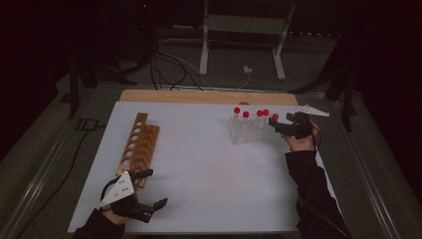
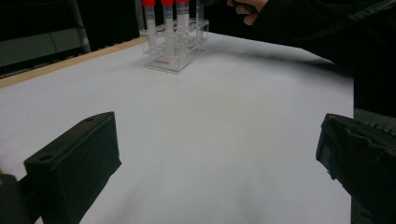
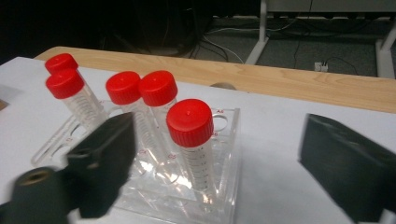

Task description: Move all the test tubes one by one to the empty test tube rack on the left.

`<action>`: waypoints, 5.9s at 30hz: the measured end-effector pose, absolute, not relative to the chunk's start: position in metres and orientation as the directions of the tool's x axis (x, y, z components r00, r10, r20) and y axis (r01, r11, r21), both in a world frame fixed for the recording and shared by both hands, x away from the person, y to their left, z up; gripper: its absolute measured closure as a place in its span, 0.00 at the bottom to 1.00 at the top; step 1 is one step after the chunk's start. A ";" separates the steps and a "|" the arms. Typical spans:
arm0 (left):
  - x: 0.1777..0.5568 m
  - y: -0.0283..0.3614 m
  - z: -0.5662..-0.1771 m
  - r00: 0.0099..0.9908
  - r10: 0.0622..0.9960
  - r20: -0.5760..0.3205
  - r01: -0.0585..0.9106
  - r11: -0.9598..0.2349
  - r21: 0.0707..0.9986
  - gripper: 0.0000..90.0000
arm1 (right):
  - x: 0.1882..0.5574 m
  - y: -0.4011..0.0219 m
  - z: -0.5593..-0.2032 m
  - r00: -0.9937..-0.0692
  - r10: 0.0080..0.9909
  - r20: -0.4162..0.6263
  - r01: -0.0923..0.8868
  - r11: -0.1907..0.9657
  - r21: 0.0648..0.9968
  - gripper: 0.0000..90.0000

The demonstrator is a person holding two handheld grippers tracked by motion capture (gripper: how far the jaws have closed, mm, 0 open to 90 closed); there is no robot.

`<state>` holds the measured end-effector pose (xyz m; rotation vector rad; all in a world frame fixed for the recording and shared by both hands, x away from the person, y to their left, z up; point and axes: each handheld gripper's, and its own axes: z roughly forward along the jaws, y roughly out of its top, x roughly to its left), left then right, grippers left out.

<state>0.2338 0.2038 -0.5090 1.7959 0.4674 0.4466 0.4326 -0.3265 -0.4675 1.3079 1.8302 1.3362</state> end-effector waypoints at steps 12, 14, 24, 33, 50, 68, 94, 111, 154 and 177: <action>0.233 0.203 -0.509 0.848 0.525 0.069 0.082 -0.259 0.962 0.00 | 0.442 -0.319 -0.482 -0.401 0.911 0.101 0.440 0.095 0.893 0.54; 0.234 0.203 -0.509 0.849 0.524 0.068 0.083 -0.258 0.963 0.00 | 0.441 -0.318 -0.483 -0.410 0.907 0.101 0.435 0.097 0.895 0.60; 0.233 0.203 -0.509 0.849 0.525 0.069 0.083 -0.261 0.962 0.00 | 0.437 -0.315 -0.481 -0.444 0.892 0.084 0.422 0.126 0.898 0.81; 0.233 0.202 -0.509 0.852 0.521 0.060 0.095 -0.266 0.959 0.00 | 0.437 -0.313 -0.477 -0.446 0.894 0.041 0.418 0.168 0.893 0.83; 0.233 0.196 -0.507 0.862 0.506 0.047 0.108 -0.273 0.956 0.00 | 0.420 -0.324 -0.429 -0.481 0.876 0.045 0.358 0.149 0.922 0.84; 0.242 0.172 -0.473 0.864 0.503 0.023 0.138 -0.280 0.950 0.00 | 0.386 -0.284 -0.402 -0.624 0.781 -0.014 0.318 0.271 0.909 0.83; 0.263 0.138 -0.423 0.900 0.436 -0.006 0.135 -0.267 0.954 0.00 | 0.341 -0.212 -0.419 -0.792 0.608 -0.051 0.242 0.390 0.888 0.83; 0.279 0.100 -0.402 0.916 0.399 0.046 0.078 -0.289 0.954 0.11 | 0.315 -0.167 -0.439 -0.875 0.483 -0.027 0.212 0.432 0.877 0.83; 0.307 0.077 -0.415 0.908 0.409 0.095 0.058 -0.345 0.937 0.80 | 0.303 -0.158 -0.445 -0.888 0.460 0.009 0.217 0.402 0.890 0.43; 0.332 0.136 -0.371 0.814 0.569 0.116 0.056 -0.276 0.960 0.80 | 0.291 -0.189 -0.439 -0.857 0.515 0.027 0.219 0.315 0.923 0.00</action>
